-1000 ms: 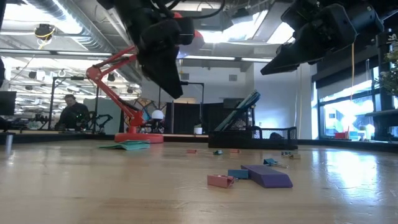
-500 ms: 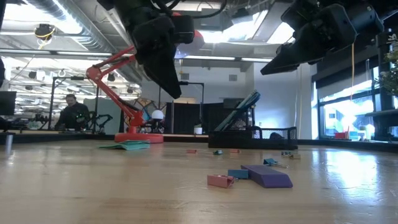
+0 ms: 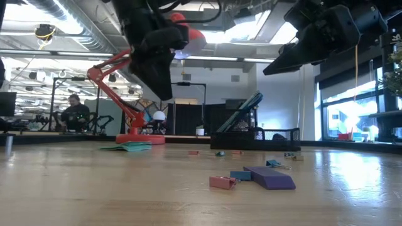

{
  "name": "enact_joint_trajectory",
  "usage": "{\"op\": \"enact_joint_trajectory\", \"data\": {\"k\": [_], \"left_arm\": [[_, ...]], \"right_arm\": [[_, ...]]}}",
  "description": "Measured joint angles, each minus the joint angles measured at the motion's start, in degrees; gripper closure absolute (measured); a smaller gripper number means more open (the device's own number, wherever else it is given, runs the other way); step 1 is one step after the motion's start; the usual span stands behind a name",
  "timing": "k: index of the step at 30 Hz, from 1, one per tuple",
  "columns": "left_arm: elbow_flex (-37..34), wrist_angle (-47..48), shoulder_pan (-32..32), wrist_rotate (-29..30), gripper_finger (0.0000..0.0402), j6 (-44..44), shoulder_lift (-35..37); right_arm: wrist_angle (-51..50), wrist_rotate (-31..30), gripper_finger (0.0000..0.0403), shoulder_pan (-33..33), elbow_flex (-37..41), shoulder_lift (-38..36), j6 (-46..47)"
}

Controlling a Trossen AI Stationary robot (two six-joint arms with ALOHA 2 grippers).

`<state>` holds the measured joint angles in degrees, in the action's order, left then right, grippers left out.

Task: Pick and place office supplies into organizer
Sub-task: Put the blue sticky notes into the black desk organizer

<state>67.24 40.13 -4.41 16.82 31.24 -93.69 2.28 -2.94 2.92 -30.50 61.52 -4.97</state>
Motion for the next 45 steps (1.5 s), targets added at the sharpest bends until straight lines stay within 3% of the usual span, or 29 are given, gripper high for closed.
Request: {"op": "enact_joint_trajectory", "data": {"k": [12, 21, 26, 45], "left_arm": [[1.07, 6.82, 1.64, 0.93, 0.029, 7.05, -4.98], [14.89, 22.28, 1.95, 2.71, 0.029, 9.21, -17.9], [19.23, 27.98, 1.95, 2.61, 0.029, 12.93, -23.15], [19.39, 30.92, 2.06, 0.15, 0.0292, 17.28, -26.3]], "right_arm": [[0.06, 0.0, 0.0147, -0.07, -0.04, -0.02, -0.23], [-0.18, -0.02, 0.0147, -0.62, -0.05, -0.04, -0.13], [-0.49, 0.0, 0.0147, -0.66, -0.06, -0.04, -0.13], [-1.27, 0.0, 0.0147, -0.66, -0.04, -0.04, -0.5]]}}
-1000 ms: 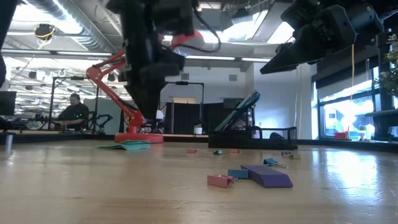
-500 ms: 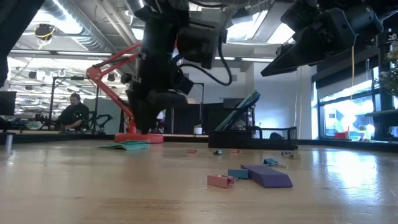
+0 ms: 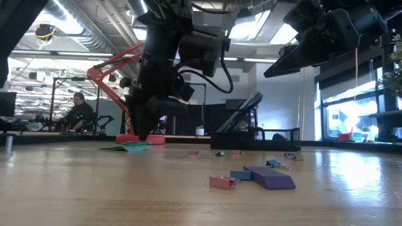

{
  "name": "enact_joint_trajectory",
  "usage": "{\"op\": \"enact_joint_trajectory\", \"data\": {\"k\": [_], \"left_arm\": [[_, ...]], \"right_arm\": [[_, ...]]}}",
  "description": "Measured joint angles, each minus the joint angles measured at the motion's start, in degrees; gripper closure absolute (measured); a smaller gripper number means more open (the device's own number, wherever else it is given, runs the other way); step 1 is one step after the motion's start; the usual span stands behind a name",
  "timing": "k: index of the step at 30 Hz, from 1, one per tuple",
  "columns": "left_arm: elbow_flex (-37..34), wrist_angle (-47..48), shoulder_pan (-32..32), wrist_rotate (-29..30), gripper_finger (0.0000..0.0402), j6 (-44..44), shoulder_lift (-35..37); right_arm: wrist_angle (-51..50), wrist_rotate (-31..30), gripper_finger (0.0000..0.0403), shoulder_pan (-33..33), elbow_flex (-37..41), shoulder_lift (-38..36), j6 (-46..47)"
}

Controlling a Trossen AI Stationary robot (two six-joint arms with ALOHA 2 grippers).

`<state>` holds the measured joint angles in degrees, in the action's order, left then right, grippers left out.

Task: Pick and place office supplies into organizer
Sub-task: Put the blue sticky notes into the black desk organizer

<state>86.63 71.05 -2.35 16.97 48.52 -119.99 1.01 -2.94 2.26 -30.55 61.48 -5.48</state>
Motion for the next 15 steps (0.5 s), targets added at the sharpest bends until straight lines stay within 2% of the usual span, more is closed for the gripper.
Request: {"op": "enact_joint_trajectory", "data": {"k": [15], "left_arm": [[-0.01, 0.07, 0.07, -0.95, 0.0292, 0.39, -2.22]], "right_arm": [[-0.11, 0.0, 0.0147, 0.02, 0.02, 0.02, 0.02]]}}
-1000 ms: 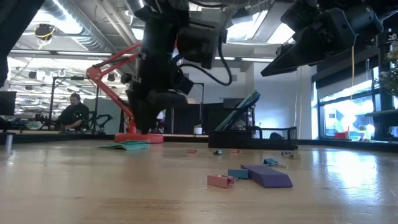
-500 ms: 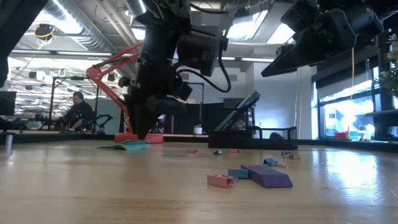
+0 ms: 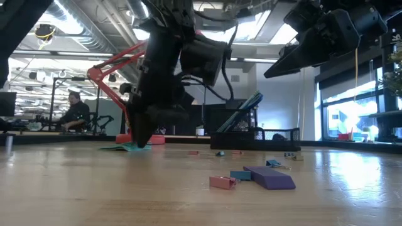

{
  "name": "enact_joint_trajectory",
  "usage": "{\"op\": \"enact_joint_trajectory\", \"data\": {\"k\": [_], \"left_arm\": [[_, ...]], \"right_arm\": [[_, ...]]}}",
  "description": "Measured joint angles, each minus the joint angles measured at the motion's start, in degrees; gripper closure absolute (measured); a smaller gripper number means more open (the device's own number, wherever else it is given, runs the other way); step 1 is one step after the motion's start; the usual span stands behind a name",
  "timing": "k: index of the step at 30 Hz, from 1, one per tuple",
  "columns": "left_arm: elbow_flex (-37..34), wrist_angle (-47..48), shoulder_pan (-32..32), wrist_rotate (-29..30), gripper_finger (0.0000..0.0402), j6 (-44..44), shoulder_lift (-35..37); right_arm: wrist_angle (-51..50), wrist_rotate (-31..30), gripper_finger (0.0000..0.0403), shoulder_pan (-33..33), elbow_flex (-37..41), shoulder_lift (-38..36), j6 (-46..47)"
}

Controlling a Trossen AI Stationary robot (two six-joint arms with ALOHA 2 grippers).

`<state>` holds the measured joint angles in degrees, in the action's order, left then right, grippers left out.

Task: Pick and place office supplies into organizer
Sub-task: Put the blue sticky notes into the black desk organizer

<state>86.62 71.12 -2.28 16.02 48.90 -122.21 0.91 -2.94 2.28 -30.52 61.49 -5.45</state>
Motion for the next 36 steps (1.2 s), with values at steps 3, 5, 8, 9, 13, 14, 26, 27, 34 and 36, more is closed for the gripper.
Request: {"op": "enact_joint_trajectory", "data": {"k": [3, 5, 8, 9, 13, 14, 26, 27, 34, 36], "left_arm": [[-0.01, 0.61, 0.13, -0.59, 0.0292, -0.02, -0.59], [-0.01, 1.56, 0.15, -0.61, 0.0292, -0.02, -0.64], [-0.01, 1.63, 0.15, -0.35, 0.0292, -0.02, -0.64], [-0.01, 1.93, 0.15, -0.25, 0.0292, -0.02, -0.64], [-0.01, 1.48, 0.2, -0.37, 0.0292, -1.22, -0.64], [-0.01, 0.96, 0.2, -0.52, 0.0292, -2.27, -0.63], [-0.01, 0.65, 0.15, -0.64, 0.0292, -5.2, -0.61], [-0.01, 0.65, 0.15, -0.65, 0.0292, -5.2, -0.61], [-0.01, 3.01, 0.15, -1.34, 0.0292, -5.75, -0.61], [-0.01, 4.12, 0.15, -1.83, 0.0292, -6.52, -0.61]], "right_arm": [[0.0, 0.0, 0.0147, 0.0, 0.04, 0.02, 0.02], [0.01, 0.0, 0.0147, 0.0, 0.04, 0.02, 0.13], [-0.02, 0.0, 0.0147, 0.0, 0.04, 0.02, 0.24], [-0.02, 0.0, 0.0147, 0.0, 0.04, 0.02, 0.24], [-0.04, 0.0, 0.0147, 0.0, 0.04, 0.02, 0.41], [-0.04, 0.01, 0.0147, 0.0, 0.04, 0.02, 0.42], [-0.13, 0.0, 0.0147, 0.0, 0.04, 0.02, 0.42], [-0.13, 0.0, 0.0147, 0.0, 0.04, 0.02, 0.44], [-0.15, 0.0, 0.0147, 0.0, 0.04, 0.02, 0.42], [-0.15, 0.01, 0.0147, 0.0, 0.04, 0.02, 0.44]]}}
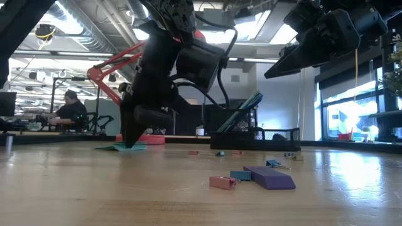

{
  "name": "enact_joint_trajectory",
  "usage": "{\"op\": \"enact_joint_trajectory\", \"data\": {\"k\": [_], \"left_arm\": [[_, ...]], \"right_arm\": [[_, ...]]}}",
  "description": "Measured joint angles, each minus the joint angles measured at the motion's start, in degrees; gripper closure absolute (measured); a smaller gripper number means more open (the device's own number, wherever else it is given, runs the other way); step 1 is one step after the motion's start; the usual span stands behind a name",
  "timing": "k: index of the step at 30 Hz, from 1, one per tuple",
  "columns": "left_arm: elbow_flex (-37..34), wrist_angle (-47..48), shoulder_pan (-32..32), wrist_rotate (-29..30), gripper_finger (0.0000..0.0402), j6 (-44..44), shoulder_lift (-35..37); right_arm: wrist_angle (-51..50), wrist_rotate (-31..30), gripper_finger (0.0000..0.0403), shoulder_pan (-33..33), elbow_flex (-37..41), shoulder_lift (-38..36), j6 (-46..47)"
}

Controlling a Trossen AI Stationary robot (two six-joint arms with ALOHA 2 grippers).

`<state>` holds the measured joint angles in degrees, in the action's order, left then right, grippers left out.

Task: Pick and place office supplies into organizer
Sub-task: Put the blue sticky notes into the black desk organizer

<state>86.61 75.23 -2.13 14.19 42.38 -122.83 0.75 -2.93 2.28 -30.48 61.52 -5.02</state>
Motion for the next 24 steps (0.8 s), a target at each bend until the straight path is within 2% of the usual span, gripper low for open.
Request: {"op": "enact_joint_trajectory", "data": {"k": [15, 24], "left_arm": [[0.0, 0.16, 0.04, -0.22, 0.0293, -3.12, 0.02], [0.0, 0.87, 0.04, 2.06, 0.0299, -2.36, 0.04]], "right_arm": [[-0.02, -0.01, 0.0147, 0.0, 0.0, 0.0, 0.0], [-0.02, 0.0, 0.0147, -0.01, 0.0, 0.0, 0.29]]}}
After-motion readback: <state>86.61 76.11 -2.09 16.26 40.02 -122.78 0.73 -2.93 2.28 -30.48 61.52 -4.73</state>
